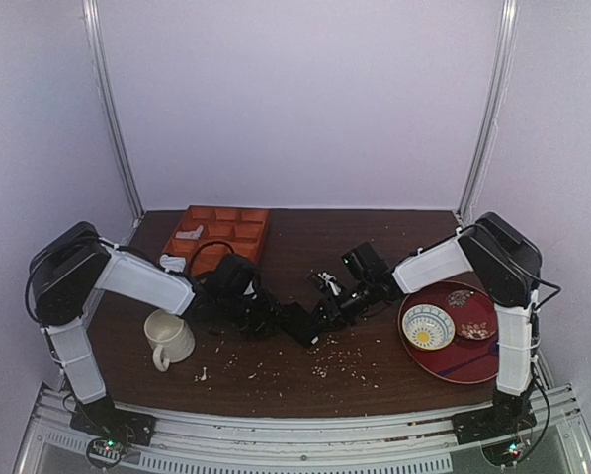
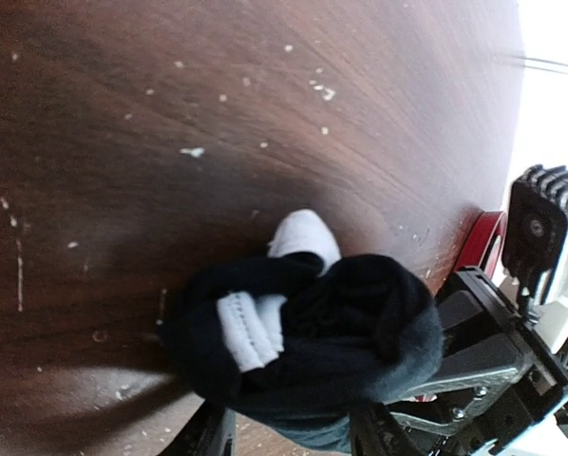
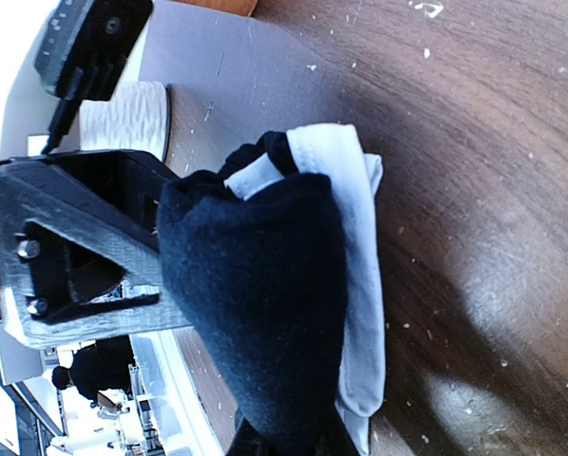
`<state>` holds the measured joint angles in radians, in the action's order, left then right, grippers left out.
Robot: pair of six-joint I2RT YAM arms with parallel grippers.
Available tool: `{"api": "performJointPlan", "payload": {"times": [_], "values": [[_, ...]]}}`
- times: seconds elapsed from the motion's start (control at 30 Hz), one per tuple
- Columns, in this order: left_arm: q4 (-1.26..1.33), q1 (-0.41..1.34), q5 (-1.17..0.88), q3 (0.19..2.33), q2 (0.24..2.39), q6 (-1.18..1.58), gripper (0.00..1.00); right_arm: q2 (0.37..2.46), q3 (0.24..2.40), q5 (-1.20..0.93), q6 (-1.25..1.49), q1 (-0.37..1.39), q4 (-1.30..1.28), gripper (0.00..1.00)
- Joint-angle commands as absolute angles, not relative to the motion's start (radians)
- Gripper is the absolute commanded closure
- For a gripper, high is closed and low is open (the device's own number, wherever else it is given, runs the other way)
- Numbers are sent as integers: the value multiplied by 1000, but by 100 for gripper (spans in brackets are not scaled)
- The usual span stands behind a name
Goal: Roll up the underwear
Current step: Roll the underwear at the center of the board.
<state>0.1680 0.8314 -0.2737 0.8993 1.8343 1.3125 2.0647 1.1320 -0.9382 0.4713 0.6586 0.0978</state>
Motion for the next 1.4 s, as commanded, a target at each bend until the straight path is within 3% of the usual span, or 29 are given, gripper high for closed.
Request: {"api": "performJointPlan", "payload": {"times": [0.0,0.3,0.53,0.67,0.87,1.07,1.37], "values": [[181,835,-271,954,1773,1280,44,2122,1088,-882,457,679,-43,100],[142,835,-281,996,1774,1254,51,2114,1106,-871,450,680,-68,100],[-24,835,-273,1075,1837,1210,51,2110,1131,-849,427,687,-117,100],[-134,835,-250,1132,1873,1146,45,2107,1146,-843,410,696,-145,100],[-204,836,-234,1159,1921,1135,44,2106,1158,-845,386,704,-171,95],[-367,834,-200,1219,1991,1127,50,2106,1157,-852,366,707,-179,92],[-384,835,-208,1203,2026,1147,51,2023,1107,-767,330,702,-171,84]]}}
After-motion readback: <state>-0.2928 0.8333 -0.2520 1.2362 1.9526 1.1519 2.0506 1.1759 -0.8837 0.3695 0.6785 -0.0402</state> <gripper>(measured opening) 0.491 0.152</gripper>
